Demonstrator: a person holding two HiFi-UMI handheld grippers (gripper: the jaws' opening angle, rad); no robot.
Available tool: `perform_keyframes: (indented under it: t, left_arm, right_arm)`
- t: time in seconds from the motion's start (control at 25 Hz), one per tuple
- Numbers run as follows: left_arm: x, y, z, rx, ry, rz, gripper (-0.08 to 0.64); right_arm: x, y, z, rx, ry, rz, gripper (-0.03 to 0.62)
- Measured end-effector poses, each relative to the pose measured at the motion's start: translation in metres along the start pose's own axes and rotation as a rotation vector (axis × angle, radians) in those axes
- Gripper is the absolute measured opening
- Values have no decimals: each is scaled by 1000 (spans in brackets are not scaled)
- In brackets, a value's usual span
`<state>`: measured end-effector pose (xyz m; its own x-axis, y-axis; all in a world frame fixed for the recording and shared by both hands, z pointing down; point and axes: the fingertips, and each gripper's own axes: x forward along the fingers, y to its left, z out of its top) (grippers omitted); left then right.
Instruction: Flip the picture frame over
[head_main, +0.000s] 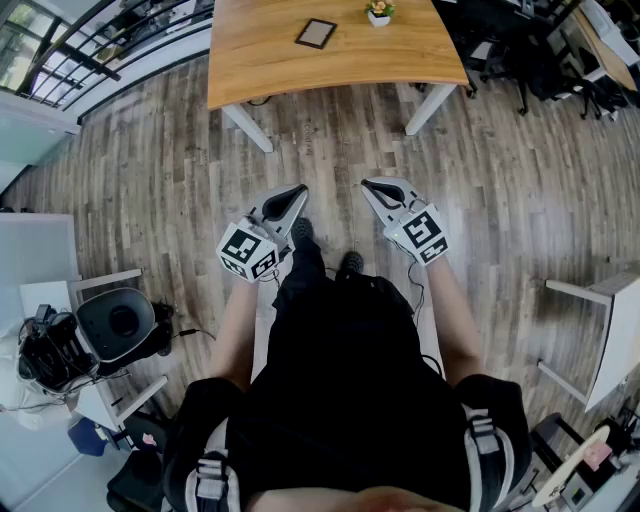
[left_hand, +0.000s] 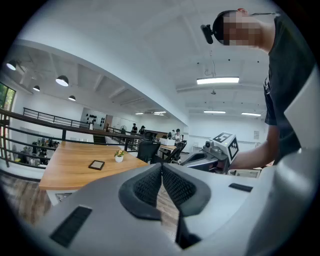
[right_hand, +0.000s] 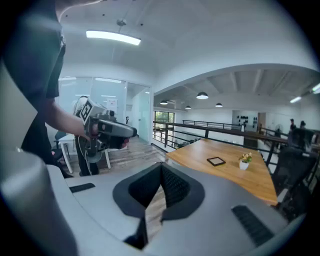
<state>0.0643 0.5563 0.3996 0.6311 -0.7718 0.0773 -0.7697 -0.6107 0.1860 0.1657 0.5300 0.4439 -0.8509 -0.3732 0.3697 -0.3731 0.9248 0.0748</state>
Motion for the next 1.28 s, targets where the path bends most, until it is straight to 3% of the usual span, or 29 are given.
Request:
perform_keyframes:
  t: [0.12, 0.56, 0.76, 1.28]
  left_arm:
    - [4, 1, 1, 28, 8, 2, 26]
    - [10, 6, 2, 24, 5, -4, 26]
    - [16, 20, -1, 21, 16, -11, 26]
    - [40, 119, 11, -18, 47, -89, 26]
  right_arm:
    - [2, 1, -3, -36, 15, -5, 6]
    - [1, -8, -19, 57, -5, -34, 8]
    - [13, -19, -24, 53, 27, -51, 8]
    - [89, -64, -11, 109, 89, -156, 8]
